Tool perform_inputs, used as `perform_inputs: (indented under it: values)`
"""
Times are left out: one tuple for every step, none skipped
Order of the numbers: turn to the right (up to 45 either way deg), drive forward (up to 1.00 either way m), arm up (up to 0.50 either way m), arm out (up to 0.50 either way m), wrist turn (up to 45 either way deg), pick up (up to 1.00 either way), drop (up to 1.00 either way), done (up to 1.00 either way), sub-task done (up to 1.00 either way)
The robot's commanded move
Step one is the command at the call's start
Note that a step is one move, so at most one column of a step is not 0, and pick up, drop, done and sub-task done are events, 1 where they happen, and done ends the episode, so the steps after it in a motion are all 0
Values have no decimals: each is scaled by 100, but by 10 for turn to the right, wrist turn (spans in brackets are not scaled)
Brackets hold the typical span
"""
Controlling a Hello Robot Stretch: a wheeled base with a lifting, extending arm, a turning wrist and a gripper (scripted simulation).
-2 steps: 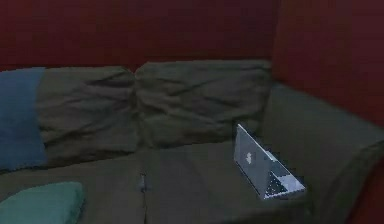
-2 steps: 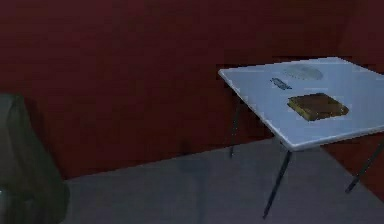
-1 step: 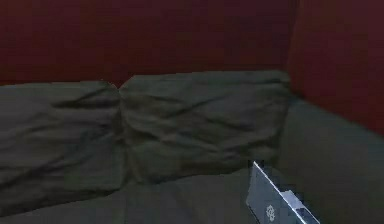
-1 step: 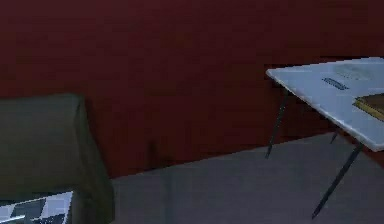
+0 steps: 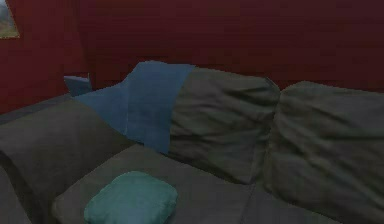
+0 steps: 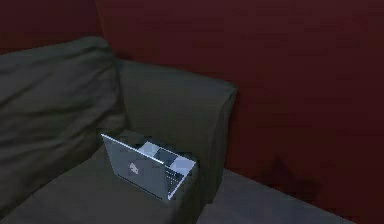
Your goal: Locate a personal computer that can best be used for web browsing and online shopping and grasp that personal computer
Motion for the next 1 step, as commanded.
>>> perform_inputs:
  values:
    - [-90, 0, 0, 0, 0, 0, 0, 0, 0]
